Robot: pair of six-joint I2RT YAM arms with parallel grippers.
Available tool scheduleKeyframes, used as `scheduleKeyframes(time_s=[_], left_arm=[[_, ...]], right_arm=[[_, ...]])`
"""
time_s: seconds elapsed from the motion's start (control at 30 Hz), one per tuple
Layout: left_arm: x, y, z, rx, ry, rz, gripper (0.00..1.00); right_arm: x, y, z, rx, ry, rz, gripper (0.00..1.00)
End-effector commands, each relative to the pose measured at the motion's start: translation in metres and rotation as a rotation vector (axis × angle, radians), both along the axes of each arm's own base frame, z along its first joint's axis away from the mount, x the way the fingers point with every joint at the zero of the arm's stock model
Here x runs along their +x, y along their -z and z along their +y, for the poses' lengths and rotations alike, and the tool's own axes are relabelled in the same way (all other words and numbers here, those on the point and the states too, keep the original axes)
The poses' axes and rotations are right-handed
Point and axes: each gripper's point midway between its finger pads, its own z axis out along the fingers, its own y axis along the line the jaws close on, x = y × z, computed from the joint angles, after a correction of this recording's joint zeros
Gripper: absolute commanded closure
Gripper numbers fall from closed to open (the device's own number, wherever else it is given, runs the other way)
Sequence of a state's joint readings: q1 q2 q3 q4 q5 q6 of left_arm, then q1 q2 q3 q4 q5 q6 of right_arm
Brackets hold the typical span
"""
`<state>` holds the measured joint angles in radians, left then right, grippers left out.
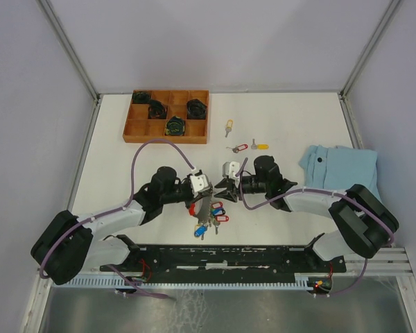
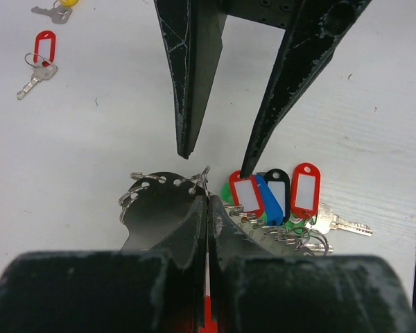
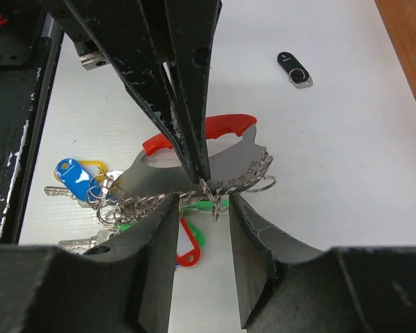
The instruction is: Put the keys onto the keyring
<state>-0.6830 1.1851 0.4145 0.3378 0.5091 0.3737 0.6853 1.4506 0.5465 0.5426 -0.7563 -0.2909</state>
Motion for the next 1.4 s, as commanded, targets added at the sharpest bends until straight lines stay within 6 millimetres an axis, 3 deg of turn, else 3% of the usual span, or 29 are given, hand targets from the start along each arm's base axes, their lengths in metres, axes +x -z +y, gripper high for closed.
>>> scheduleKeyframes(time_s=[0.0,0.77,0.97,1.37], left_arm=[[0.003,-0.024,-0.011,-0.049,0.066,-0.086,0.97],[-0.003,-0.031,-0.015,-0.066,0.102,-0.068,0.97],[-0.002,-0.033,-0.013,-0.097,0.086,-0.054,0.97],[0.004,-0.031,0.009,-0.239,0.030,0.045,0.68]], right_arm=[[0.005,-0.023,0.012,0.032,-0.063,-0.065,0.59],[-0.010,0.005,0.019,-0.113,-0.161,-0.013,0.79],[-0.003,0.005,0.016,-0.124,-0.121,-0.033,0.98],[0.005,-0.006,0.014,-0.042,-0.070,-0.024,0.99]])
